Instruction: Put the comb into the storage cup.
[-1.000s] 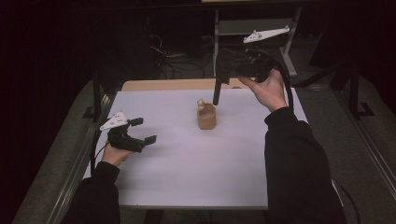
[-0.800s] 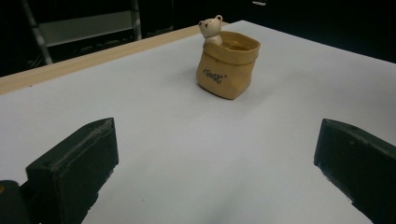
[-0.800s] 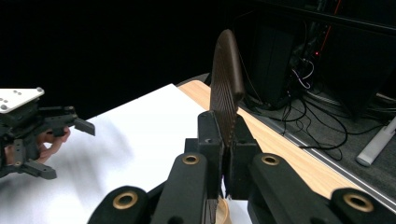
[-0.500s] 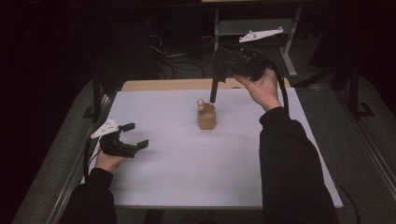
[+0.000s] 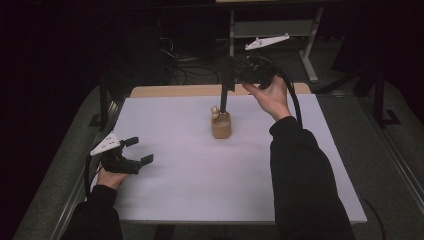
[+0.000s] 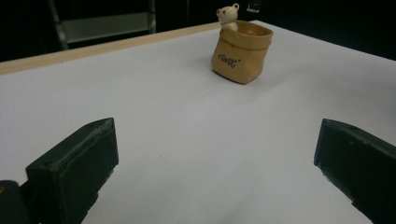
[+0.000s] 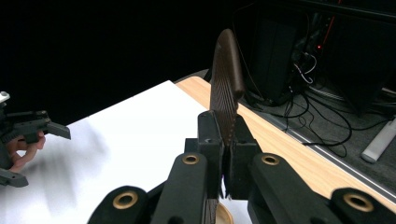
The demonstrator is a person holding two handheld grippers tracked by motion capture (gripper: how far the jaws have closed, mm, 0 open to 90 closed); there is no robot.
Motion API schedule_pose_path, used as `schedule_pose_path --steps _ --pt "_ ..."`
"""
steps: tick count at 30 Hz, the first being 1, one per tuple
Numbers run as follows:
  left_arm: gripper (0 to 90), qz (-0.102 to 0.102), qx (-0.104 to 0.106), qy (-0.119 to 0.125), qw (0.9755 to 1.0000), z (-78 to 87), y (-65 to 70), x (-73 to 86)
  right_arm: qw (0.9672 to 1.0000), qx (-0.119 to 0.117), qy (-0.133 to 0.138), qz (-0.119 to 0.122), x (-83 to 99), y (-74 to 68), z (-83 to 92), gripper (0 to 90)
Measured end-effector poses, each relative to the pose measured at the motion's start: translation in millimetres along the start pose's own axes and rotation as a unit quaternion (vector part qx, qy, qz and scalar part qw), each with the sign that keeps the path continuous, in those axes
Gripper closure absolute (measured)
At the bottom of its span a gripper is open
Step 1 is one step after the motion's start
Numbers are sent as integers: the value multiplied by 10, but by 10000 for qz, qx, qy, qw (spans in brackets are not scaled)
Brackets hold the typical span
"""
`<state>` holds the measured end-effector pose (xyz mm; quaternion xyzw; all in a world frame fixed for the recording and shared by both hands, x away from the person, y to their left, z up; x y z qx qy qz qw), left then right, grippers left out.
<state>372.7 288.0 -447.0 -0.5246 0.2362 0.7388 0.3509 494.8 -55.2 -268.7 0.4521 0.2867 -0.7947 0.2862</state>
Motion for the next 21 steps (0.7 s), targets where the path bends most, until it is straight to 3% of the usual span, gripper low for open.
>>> schedule_pose_path --steps 21 --pt "0 -91 -201 -5 9998 107 8 98 9997 -14 -231 -114 232 40 -301 860"
Point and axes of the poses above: each handheld gripper's, and its own axes: z roughly backward along the jaws, x roughly out of its underside, y roughly to its right, the point moved 7 cm from there along -z, roughly forward along the jaws, and after that the axes turned 7 degrees about -z, right-handed, at the moved point
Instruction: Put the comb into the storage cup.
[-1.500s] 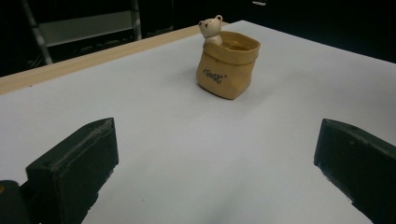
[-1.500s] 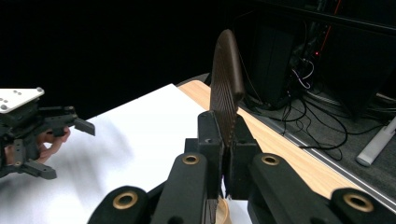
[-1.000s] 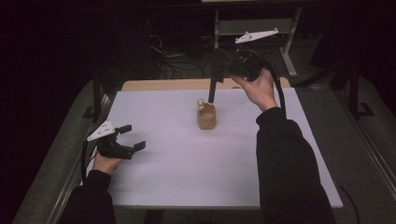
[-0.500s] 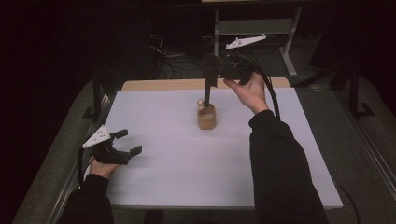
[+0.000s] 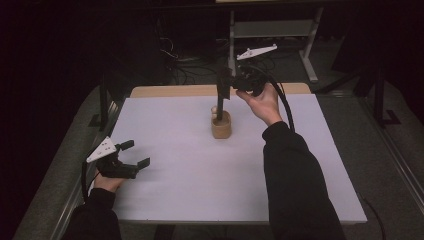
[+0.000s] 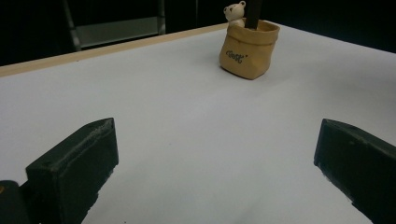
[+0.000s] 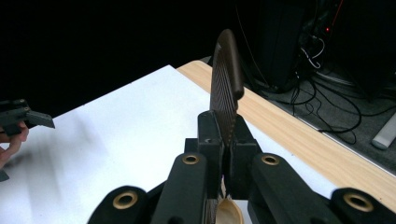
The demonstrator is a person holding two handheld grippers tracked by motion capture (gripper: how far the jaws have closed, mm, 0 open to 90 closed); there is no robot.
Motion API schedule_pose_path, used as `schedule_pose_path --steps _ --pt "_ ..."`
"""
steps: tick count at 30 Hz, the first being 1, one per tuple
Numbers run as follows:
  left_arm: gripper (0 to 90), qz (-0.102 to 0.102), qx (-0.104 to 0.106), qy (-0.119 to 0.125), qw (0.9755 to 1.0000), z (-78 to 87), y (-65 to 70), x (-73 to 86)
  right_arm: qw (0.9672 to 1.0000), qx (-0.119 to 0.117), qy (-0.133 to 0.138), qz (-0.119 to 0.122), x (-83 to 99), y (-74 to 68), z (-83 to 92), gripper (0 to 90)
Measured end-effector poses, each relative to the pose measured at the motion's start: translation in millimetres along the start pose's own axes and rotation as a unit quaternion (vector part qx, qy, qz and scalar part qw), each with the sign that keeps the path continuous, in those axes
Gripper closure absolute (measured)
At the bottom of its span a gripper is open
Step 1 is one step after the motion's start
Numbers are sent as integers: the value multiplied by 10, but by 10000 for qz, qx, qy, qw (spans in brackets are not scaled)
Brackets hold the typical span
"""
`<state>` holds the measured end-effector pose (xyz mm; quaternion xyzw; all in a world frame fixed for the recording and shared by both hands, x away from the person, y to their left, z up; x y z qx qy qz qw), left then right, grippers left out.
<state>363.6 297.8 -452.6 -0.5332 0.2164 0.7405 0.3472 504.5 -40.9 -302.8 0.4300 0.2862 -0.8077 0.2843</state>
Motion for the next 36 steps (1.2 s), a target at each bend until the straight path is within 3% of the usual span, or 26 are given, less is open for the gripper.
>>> schedule_pose_path --steps 12,20,36 --pt "0 -11 -72 42 10000 25 -1 3 9999 -19 -114 -76 154 26 -114 859" --pt "0 -15 -122 82 9999 41 -3 1 9994 -98 -65 -314 263 76 -155 859" --pt "0 26 -192 116 9997 45 -29 -11 9977 -12 -52 -676 434 237 -210 859"
Point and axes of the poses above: each handheld gripper's, and its own axes: z roughly backward along the jaws, x roughly out of its underside, y roughly to its right, the point moved 7 cm from there along -z, roughly forward along the jaws, and after that the axes turned 7 degrees about -z, right-handed, at the moved point
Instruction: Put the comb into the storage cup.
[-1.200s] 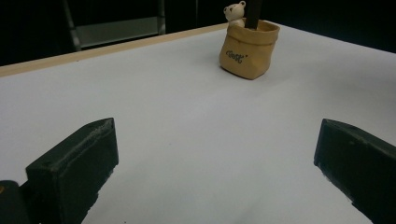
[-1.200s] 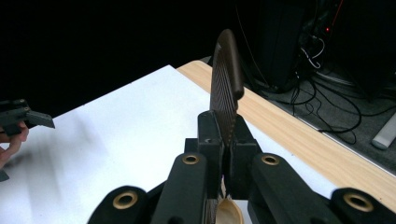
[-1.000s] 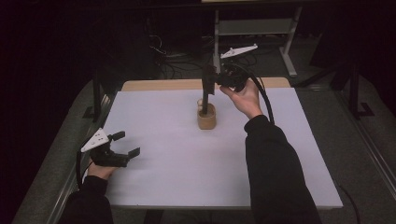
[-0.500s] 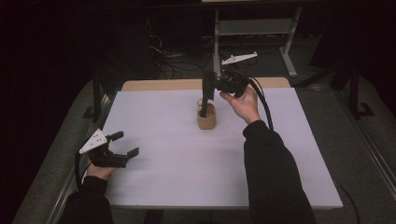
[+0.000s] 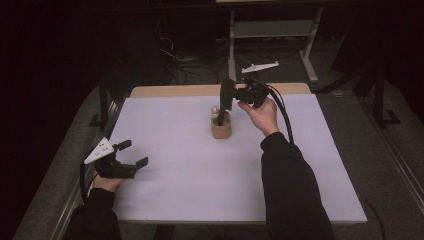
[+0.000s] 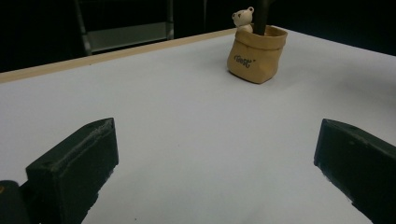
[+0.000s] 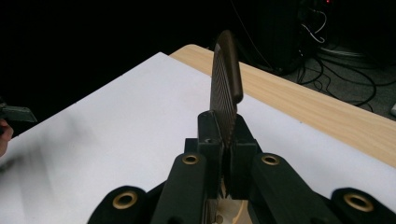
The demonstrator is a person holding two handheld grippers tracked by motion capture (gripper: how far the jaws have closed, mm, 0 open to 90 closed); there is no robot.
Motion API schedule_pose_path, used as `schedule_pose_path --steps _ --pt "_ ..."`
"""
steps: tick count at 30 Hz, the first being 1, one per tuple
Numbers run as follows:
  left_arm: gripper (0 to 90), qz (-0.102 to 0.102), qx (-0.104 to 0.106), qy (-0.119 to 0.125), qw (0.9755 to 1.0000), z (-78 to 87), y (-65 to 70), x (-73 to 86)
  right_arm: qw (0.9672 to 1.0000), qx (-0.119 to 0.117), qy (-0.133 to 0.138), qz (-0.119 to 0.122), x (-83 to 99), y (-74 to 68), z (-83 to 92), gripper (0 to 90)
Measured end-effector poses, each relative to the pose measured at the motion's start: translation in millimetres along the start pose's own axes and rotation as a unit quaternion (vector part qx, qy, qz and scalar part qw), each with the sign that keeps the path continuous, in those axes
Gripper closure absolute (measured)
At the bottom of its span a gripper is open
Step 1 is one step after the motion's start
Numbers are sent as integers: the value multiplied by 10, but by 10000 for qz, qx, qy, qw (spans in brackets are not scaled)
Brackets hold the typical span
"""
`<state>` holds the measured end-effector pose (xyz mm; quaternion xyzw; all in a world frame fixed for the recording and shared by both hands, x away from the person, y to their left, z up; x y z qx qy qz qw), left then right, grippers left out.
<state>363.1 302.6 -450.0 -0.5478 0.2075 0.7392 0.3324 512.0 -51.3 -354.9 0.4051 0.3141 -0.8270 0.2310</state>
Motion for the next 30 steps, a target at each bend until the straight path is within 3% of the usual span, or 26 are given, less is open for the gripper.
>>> schedule_pose_path --steps 11,22,30 --pt "0 69 31 41 10000 -10 0 -2 9997 -72 13 -223 15 67 21 850" --pt "0 99 51 46 9999 -9 10 3 9992 0 10 -398 70 169 111 847" --pt "0 53 51 24 10000 -18 18 10 9992 70 -85 -396 130 234 201 837"
Point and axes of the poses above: each handheld gripper's, and its own axes: z roughly backward along the jaws, x roughly out of its underside, y roughly to its right, the point moved 7 cm from there along -z, roughly forward along the jaws, and after that the axes turned 7 degrees about -z, right-handed, at the moved point
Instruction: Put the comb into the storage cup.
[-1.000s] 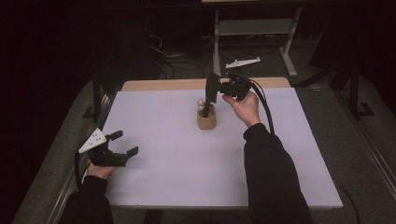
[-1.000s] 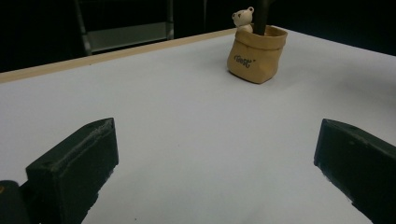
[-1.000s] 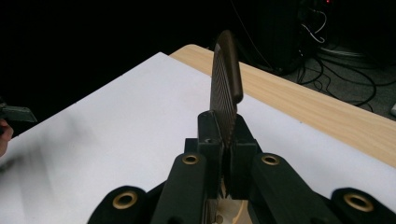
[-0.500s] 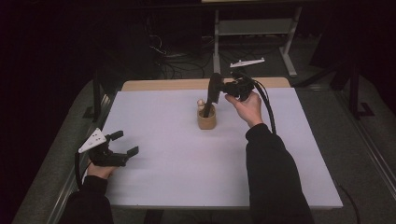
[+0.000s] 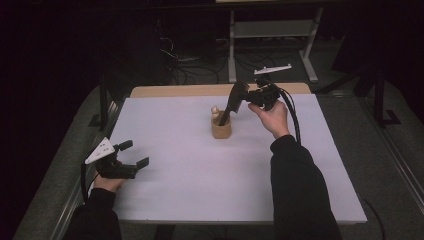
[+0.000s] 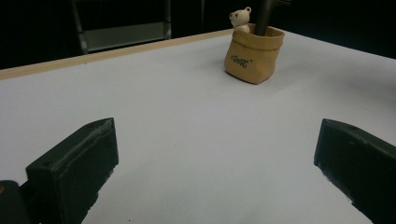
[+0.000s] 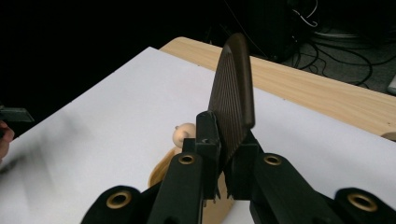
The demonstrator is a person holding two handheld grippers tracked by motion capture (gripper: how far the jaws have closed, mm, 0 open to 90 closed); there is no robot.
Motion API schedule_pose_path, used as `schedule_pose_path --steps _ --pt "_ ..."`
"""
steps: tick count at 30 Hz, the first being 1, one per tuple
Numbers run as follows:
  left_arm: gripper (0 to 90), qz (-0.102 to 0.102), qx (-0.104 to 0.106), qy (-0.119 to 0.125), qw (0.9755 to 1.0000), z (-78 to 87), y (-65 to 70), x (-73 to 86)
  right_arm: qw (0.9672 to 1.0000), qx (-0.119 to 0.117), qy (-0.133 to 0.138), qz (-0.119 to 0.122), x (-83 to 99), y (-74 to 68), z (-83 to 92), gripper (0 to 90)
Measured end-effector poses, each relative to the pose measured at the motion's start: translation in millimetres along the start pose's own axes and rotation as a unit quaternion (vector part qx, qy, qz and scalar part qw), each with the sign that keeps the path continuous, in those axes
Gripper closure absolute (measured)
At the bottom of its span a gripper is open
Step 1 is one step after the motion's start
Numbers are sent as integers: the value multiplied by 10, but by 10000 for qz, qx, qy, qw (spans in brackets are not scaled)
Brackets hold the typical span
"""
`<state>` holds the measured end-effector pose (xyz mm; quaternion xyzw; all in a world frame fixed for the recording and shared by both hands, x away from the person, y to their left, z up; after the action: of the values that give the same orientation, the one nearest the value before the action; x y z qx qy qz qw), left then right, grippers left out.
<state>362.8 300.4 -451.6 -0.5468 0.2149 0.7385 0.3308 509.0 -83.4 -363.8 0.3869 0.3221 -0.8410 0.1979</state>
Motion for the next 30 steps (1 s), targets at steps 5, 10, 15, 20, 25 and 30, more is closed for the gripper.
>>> schedule_pose_path --steps 5,10,15,20,25,30 --pt "0 59 30 22 10000 0 4 9 9999 55 -116 83 33 6 41 810" --pt "0 53 39 20 10000 -1 8 9 9996 148 -174 136 74 44 99 800" --pt "0 69 76 6 9999 -14 17 13 9996 149 -178 136 124 83 129 790" --pt "0 119 118 18 9999 -11 12 15 9997 167 -179 95 179 117 139 753" --pt "0 142 104 38 9998 -7 1 14 9998 125 -89 115 227 140 186 606" --pt "0 152 137 9 9998 -19 6 22 9998 148 -31 84 248 183 247 471"
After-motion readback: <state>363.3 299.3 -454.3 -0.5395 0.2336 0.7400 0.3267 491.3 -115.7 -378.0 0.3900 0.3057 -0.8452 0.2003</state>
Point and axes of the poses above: each handheld gripper's, and its own axes: z roughly backward along the jaws, x roughly out of its underside, y roughly to its right, the point moved 7 cm from there along -z, roughly forward along the jaws, and after that the axes turned 7 degrees about -z, right-handed, at the moved point
